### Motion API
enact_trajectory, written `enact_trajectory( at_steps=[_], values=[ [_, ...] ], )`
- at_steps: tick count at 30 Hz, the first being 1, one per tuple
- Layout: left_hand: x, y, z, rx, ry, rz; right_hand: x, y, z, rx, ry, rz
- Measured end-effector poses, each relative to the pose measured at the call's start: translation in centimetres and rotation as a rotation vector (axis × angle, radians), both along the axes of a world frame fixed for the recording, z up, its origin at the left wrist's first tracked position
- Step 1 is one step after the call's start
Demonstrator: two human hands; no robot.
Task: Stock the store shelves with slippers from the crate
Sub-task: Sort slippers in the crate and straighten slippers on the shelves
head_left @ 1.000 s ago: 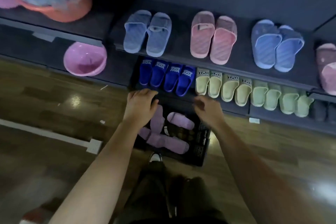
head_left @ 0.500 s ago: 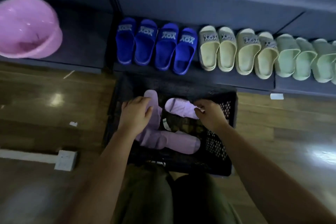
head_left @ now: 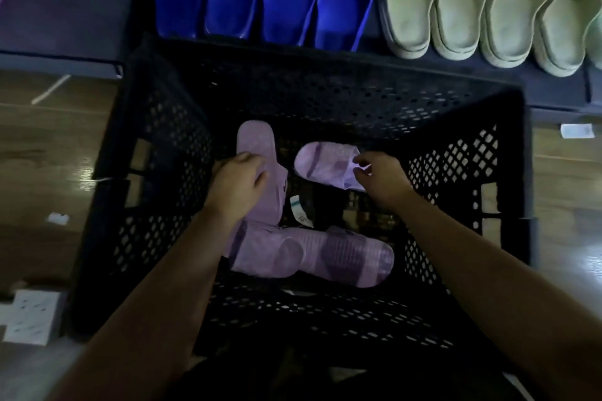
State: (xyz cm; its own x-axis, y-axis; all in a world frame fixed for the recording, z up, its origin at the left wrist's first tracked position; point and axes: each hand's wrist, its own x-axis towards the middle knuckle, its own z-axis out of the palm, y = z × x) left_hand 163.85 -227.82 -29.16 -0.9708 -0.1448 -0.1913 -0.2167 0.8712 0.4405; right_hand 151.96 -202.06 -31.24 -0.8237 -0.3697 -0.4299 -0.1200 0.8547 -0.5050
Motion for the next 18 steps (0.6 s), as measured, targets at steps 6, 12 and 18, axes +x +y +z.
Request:
enact_trajectory(
  at_steps=[6,12,18],
  values=[
    [0.1,0.3,-2.3,0.057,0.041,0.000,1.5,-0.9,-3.7,-0.311,-0.342,-0.273],
    [-0.3,0.0,-2.2,0.071,0.077,0.006,3.0,-0.5,-3.7,-0.334,-0.259,-0.377],
    [-0.2,0.0,-2.4,0.104,0.067,0.042,3.6,1.3,-3.6,-0.334,-0.132,-0.385]
  ],
)
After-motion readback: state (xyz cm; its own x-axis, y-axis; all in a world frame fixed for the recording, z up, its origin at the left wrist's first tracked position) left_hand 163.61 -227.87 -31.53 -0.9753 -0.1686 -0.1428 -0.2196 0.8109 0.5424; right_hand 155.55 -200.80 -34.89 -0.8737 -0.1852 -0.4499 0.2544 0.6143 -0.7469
